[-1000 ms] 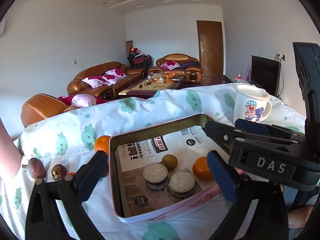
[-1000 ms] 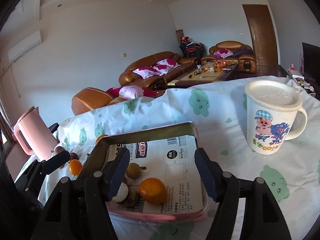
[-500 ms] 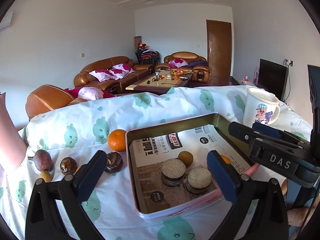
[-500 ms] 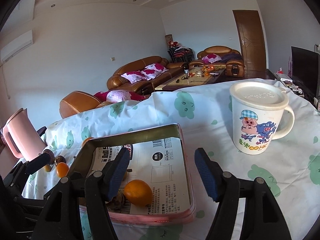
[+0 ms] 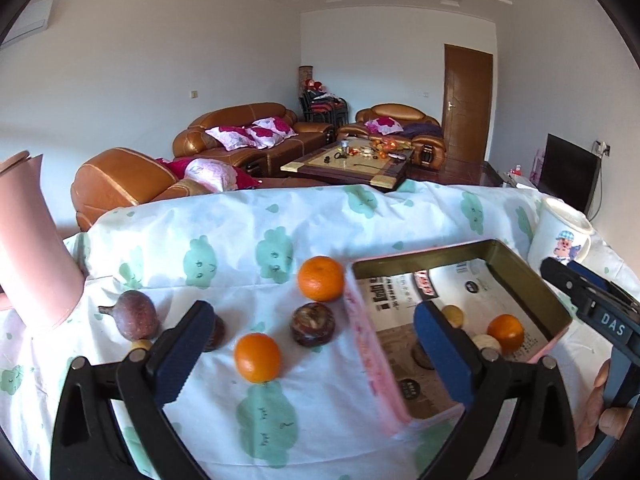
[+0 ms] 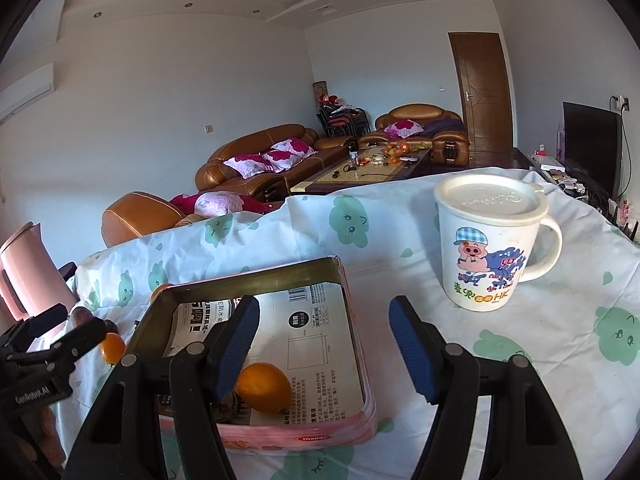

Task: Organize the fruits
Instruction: 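Lift both open tools away from the tray, then grasp an orange with the left tool while the right tool grasps a dark mangosteen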

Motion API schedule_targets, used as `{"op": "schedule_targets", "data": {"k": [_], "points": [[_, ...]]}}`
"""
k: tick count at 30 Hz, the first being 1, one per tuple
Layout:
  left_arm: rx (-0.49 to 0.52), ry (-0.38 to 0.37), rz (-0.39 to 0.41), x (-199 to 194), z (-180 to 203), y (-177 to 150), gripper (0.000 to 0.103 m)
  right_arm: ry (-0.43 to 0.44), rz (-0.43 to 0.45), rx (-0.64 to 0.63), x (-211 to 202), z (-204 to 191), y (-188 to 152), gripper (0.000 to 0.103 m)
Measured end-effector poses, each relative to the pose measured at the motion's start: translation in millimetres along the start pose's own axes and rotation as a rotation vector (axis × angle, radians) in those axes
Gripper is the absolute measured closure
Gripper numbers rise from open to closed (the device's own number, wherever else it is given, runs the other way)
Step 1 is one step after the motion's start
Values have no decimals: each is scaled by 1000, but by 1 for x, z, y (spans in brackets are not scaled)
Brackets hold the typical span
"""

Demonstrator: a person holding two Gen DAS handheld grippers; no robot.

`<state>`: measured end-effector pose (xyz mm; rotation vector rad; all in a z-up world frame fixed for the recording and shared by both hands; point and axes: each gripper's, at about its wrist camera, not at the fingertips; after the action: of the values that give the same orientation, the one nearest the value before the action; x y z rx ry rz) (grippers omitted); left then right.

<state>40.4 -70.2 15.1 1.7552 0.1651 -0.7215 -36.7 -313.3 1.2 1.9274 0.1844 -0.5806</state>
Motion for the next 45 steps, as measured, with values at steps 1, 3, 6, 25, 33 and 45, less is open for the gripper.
{"op": "schedule_targets", "data": {"k": [1,3,6,25,33,45], "points": [[-11,18,-12,2,-12,-1,2,-2,1,-6,0,-1,0,34],[-28,72,-44,7,-33,-4,5,-3,2,-23,-1,-5,-1,34],[-67,100,-105,18,-61,-11,22,0,10,-56,-4,-11,-4,34],[12,-114,-271,59,-28,-28,52,75,10,-232,-13,-58,-24,34],[-39,-129,-279,70,-34,-29,65,117,5,-287,-16,-79,-32,34],[-112,109,-128,22,-97,-11,66,234,-187,-506,27,-190,-37,34]]}}
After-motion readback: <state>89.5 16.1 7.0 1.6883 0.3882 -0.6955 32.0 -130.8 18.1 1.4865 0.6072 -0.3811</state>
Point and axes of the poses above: each gripper's, at about its wrist camera, not at the fingertips, and x roughly the way its jaws point, z to its right, y to its top, and after that the axes turned 9 degrees about x, right-handed
